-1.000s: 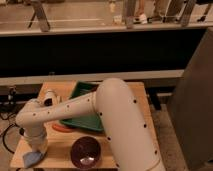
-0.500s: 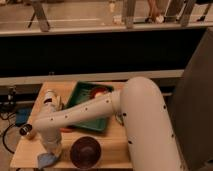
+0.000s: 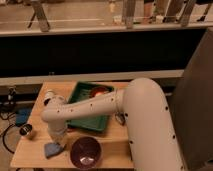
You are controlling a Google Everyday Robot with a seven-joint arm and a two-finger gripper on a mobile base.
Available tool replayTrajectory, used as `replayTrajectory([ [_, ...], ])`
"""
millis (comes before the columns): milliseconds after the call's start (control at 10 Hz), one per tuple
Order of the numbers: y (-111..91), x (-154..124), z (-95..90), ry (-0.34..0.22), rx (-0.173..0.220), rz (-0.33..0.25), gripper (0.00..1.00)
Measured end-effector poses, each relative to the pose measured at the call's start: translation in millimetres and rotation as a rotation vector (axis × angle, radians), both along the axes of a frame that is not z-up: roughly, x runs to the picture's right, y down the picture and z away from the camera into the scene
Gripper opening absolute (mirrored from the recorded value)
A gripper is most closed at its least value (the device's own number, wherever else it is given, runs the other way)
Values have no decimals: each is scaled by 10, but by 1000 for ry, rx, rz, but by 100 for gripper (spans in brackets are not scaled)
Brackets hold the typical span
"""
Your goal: Wipe table surface with sponge
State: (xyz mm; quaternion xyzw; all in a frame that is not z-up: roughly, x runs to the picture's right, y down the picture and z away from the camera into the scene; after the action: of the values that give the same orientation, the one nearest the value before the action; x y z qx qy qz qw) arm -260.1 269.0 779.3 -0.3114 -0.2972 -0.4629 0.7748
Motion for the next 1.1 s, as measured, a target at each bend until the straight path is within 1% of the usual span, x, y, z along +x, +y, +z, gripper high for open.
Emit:
replayTrajectory([
  [100,-73,-68,81,-12,5,2,0],
  [200,-108,-134,110,-22,9,4,0],
  [500,-99,-117,93,-22,8,-3,0],
  [600,-93,-141,98,-33,2,-18,0],
  [700,-69,-244,87,-62,-6,-39,0],
  [800,-51,-266,69,-67,-11,-37,0],
  [1000,-58,-273,65,-67,-11,-37,0],
  [1100,-61,-272,67,-65,-11,-45,0],
])
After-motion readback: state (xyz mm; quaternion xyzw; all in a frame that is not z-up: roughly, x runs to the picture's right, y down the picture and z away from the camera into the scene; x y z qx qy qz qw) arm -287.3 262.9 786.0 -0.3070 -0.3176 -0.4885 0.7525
